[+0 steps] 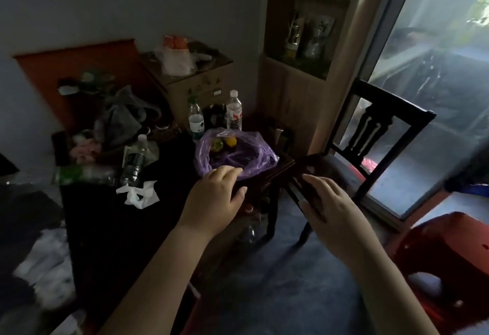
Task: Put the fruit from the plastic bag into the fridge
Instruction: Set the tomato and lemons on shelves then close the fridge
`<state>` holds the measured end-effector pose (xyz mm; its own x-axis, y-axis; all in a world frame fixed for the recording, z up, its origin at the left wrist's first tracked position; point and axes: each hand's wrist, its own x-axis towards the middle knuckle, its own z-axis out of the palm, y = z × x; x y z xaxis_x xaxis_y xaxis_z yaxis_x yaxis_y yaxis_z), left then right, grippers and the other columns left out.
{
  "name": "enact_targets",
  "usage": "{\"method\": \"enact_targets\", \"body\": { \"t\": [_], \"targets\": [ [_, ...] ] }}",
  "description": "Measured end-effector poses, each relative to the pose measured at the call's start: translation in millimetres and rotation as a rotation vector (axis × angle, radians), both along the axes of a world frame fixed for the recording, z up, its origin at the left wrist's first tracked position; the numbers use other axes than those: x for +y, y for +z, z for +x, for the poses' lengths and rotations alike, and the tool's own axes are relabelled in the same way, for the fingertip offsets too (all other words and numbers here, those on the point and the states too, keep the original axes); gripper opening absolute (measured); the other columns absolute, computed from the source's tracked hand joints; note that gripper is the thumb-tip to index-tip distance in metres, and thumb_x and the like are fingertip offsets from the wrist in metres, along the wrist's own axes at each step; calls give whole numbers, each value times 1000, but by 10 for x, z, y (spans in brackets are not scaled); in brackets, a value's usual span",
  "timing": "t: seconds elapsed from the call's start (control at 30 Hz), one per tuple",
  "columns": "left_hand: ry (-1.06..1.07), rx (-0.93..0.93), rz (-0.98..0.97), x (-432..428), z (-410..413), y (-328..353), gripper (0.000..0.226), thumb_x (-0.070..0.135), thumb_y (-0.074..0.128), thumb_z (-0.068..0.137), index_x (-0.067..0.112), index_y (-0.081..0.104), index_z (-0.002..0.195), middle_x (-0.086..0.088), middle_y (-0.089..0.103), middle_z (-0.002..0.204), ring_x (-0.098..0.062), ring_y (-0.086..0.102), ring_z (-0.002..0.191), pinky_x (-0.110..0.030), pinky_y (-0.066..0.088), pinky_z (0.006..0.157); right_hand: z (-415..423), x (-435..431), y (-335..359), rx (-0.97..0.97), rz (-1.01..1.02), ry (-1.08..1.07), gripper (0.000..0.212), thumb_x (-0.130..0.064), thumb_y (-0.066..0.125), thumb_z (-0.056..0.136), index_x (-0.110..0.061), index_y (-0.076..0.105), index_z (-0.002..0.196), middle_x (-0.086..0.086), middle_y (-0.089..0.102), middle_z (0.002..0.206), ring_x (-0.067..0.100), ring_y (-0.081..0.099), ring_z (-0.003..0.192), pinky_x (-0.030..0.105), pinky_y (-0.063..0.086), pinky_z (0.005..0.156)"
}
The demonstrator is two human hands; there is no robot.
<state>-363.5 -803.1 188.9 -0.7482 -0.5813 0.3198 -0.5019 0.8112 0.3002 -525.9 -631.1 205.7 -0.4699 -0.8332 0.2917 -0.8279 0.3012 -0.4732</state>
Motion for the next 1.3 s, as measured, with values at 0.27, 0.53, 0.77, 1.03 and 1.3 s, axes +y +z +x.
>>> {"method": "enact_targets", "body": {
  "t": [0.27,0.53,0.77,1.03,1.3],
  "targets": [
    [79,-26,77,-841,-298,-295,46,35,49,94,16,46,136,2,51,133,-16,47,123,-29,42,94,-380,-1147,-359,1,105,158,52,-30,59,89,-16,44,137,0,49,135,19,48,123,28,40,100],
    [36,-29,235,-2098,-928,-884,40,24,52,93,16,50,132,-1,55,127,-18,51,119,-30,44,93,-920,-2595,-852,-14,240,203,50,-20,62,86,-13,49,134,1,53,134,22,49,123,25,38,96],
    [-35,-141,393,-2992,-1330,-1424,50,18,46,95,20,34,144,3,39,145,-13,34,133,-25,32,102,-1238,-3755,-1451,-62,431,303,51,-17,55,90,-16,41,139,-2,42,142,18,40,130,29,39,100],
    [-72,-192,335,-3628,-1584,-1850,56,14,56,88,10,39,142,-8,40,146,-22,33,137,-25,17,111,-1464,-4422,-1941,-121,493,296,63,-15,56,89,-16,30,146,1,30,151,19,26,140,27,24,110],
    [-59,-232,314,-3995,-1701,-2082,57,24,55,90,11,37,142,-9,40,146,-25,34,136,-37,27,111,-1675,-4818,-2173,-136,474,241,61,-13,56,88,-18,32,145,5,31,151,28,33,135,37,35,105]
  ]
}}
